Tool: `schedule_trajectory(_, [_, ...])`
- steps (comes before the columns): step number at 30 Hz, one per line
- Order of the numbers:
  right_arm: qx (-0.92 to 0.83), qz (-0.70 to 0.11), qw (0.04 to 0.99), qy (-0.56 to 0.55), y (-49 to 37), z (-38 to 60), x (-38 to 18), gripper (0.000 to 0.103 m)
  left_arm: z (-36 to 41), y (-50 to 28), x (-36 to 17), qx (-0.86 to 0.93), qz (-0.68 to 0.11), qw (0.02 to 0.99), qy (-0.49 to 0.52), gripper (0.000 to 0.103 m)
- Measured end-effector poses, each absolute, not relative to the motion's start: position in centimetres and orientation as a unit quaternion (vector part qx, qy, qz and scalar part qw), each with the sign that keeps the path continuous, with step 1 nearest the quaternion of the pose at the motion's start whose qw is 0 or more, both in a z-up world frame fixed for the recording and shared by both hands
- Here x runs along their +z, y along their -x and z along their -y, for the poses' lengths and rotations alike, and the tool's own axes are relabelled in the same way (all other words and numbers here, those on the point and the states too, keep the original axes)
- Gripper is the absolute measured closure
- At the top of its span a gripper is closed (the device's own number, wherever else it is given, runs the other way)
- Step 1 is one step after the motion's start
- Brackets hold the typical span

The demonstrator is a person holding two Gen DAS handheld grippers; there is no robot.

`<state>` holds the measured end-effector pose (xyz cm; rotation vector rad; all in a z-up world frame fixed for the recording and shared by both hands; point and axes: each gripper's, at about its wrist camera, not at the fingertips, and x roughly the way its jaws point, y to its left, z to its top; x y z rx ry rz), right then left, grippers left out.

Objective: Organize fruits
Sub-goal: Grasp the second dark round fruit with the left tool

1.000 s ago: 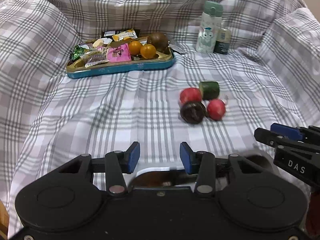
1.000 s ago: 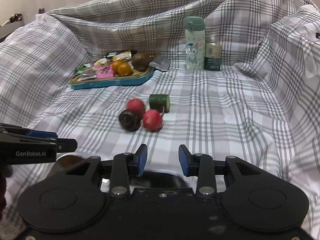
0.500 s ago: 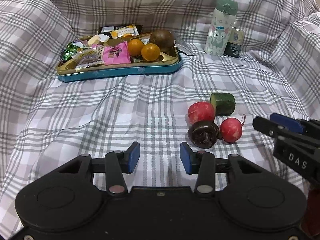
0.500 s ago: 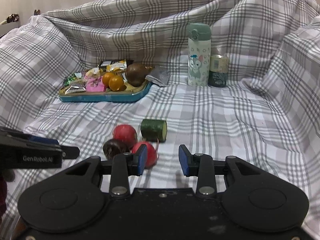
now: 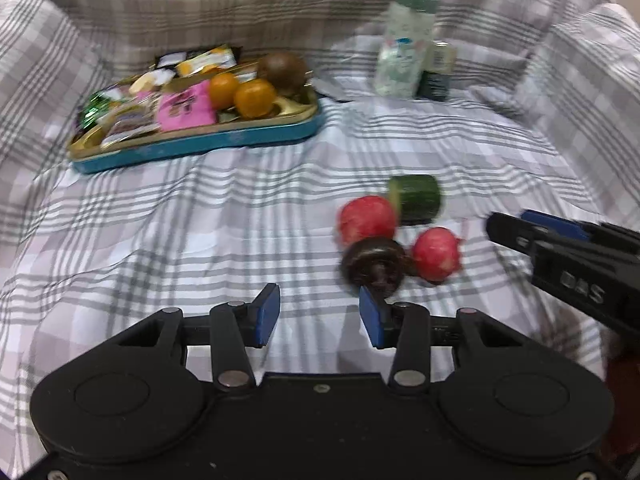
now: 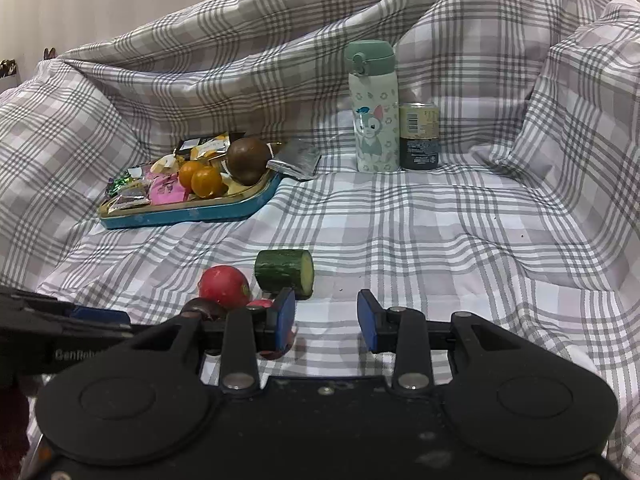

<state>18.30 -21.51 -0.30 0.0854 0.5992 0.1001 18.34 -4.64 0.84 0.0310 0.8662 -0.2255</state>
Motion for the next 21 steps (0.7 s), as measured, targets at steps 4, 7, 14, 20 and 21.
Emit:
schedule_trajectory(4, [0.047, -0.3, 0.951, -0.047, -18.5, 21.6, -0.4, 0.067, 6.1, -17.6, 0.5, -0.127, -0.405, 0.904, -0.046, 0.052])
schedule_trajectory(7, [0.047, -0.301, 0.951, -0.046, -18.5, 21.5, -0.4, 0.067, 7.0, -17.7, 0.1, -0.131, -0.402, 0.904, -0.058, 0.051])
schedule_trajectory(14, [0.047, -0.302, 0.951, -0.046, -18.4, 21.5, -0.4, 0.067, 7.9, -18.6, -0.4, -0.119, -0.403, 0.906, -0.054, 0.051])
schedule_trajectory(20, [0.043, -0.305, 0.95, -0.053, -18.6, 21.8, -0.4, 0.067, 8.5, -19.5, -0.9, -0.109, -0.405, 0.906, -0.049, 0.049])
schedule_trajectory(21, [0.043, -0.305, 0.95, -0.054, -18.7, 21.8, -0.4, 0.067, 8.6, -19.5, -0.9, -0.109, -0.406, 0.906, -0.049, 0.05])
